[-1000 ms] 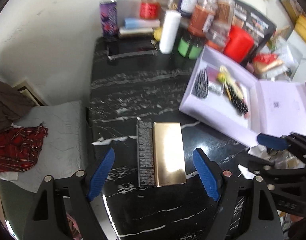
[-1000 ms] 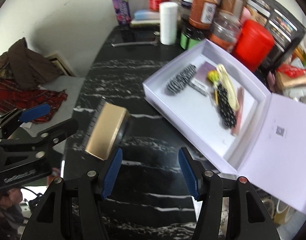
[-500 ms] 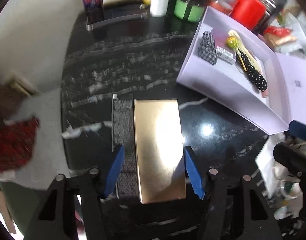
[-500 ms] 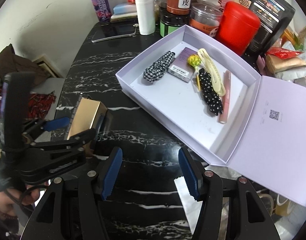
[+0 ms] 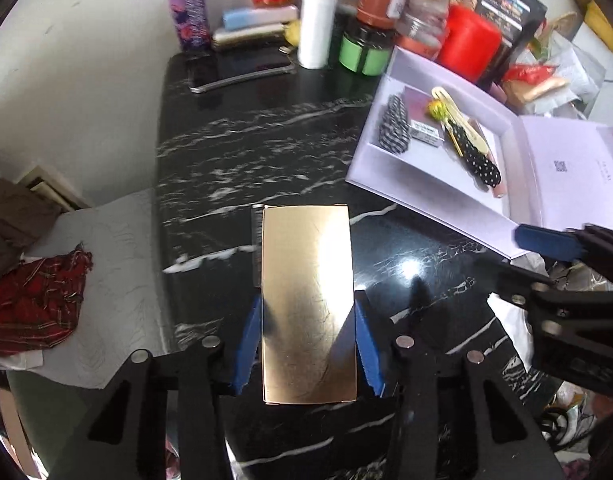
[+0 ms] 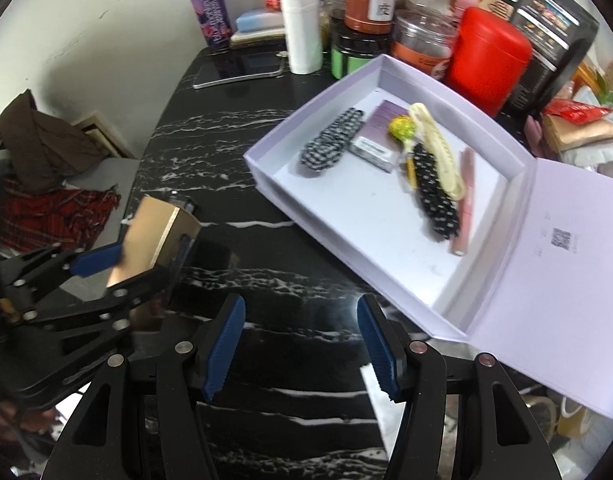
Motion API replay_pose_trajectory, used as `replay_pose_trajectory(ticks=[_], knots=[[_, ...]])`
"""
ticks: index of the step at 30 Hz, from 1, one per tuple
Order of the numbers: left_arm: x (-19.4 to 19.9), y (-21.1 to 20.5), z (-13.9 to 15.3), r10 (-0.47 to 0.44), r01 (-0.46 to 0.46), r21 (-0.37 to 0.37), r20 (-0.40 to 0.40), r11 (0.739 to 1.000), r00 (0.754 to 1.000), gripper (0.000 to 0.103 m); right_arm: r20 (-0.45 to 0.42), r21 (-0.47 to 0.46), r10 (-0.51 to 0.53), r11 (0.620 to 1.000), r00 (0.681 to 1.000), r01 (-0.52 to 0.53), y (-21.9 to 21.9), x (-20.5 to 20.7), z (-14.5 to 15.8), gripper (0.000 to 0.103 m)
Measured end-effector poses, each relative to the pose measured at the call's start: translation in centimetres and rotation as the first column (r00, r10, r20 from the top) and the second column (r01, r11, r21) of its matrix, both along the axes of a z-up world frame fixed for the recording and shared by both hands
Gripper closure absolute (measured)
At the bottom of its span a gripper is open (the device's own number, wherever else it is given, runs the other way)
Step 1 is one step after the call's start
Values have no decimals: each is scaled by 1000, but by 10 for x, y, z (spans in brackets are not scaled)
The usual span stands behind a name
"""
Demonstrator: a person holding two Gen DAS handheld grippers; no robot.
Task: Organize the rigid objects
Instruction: 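Grasp the gold compact with the left gripper while the right gripper grasps the black cosmetic box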
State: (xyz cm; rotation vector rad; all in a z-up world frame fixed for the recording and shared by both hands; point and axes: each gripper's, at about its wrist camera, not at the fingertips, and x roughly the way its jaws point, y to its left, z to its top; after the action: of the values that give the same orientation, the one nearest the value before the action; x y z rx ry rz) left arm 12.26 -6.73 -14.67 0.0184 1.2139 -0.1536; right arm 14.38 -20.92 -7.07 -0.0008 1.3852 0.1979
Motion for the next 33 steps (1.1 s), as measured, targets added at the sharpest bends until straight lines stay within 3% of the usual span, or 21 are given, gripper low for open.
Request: replay_pose_trajectory(ticks=[13,19,28,33], knots=[[-36,75,17,215,-216,63,20,974,976,59,-37,138,148,980,988,-142,80,12,-30,44],[-42,93,7,253,-256,107,33,961,967,59,-64,164,173,973,983,-161,113,21,-50,44],[-43,104,-16,282,-281,82,-2,956,959,59,-119,123,152,983,981,-138,139,29,-86,33],[-44,110,-23,294,-293,82,-11,953,956,59,-86,85,158,985,984,-151,151,32,-89,16]])
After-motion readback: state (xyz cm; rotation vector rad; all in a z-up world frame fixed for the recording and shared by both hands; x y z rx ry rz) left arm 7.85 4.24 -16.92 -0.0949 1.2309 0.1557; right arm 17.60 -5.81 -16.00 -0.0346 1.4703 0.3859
